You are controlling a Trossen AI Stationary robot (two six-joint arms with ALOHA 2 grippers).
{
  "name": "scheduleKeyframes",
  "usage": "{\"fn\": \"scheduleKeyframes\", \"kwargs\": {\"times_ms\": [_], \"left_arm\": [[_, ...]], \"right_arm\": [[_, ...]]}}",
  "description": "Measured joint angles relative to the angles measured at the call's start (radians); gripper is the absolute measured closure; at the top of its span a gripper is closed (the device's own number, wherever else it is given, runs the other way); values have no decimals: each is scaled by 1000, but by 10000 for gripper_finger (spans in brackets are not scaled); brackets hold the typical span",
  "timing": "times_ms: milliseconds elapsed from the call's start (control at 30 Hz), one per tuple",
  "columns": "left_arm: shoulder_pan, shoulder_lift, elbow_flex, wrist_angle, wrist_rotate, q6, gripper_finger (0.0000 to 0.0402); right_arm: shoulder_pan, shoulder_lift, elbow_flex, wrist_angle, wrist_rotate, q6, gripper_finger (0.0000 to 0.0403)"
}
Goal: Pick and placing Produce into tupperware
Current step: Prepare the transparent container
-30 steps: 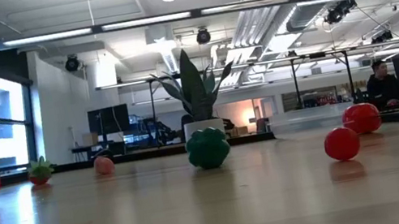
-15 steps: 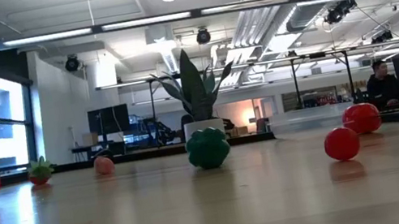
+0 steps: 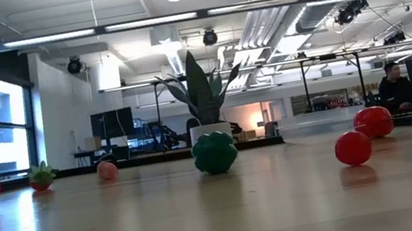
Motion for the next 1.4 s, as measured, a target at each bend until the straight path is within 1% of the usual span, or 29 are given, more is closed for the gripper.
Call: {"fn": "scheduleKeyframes", "kwargs": {"times_ms": [100, 200, 300, 400, 433, 567, 633, 700, 800, 900, 1033, 1400], "left_arm": [[0, 67, 0, -11, 9, -29, 401], [0, 163, 0, -66, 10, -36, 401], [0, 274, 0, -124, -46, -35, 401], [0, 356, -2, -152, -79, 2, 401], [0, 372, -2, -152, -88, 9, 401], [0, 416, -1, -162, -102, 51, 401], [0, 417, -1, -169, -104, 74, 401], [0, 418, 0, -201, -117, 88, 401], [-1, 416, 0, -254, -168, 85, 401], [0, 422, 0, -311, -219, 74, 401], [0, 439, 0, -348, -267, 62, 401], [0, 462, -1, -381, -269, 62, 401]], "right_arm": [[-103, 136, 124, -141, -6, 41, 402], [-210, 272, 247, -300, -21, 56, 402], [-310, 401, 328, -442, -35, 74, 402], [-403, 512, 347, -505, -53, 89, 402], [-433, 548, 342, -507, -75, 99, 402], [-525, 700, 302, -501, -259, 99, 402], [-551, 765, 287, -475, -302, 99, 402], [-564, 829, 285, -451, -306, 121, 402], [-564, 917, 284, -438, -310, 148, 402], [-545, 989, 284, -434, -307, 152, 402], [-513, 1060, 283, -431, -277, 147, 402], [-384, 1155, 283, -401, -260, 157, 402]]}}
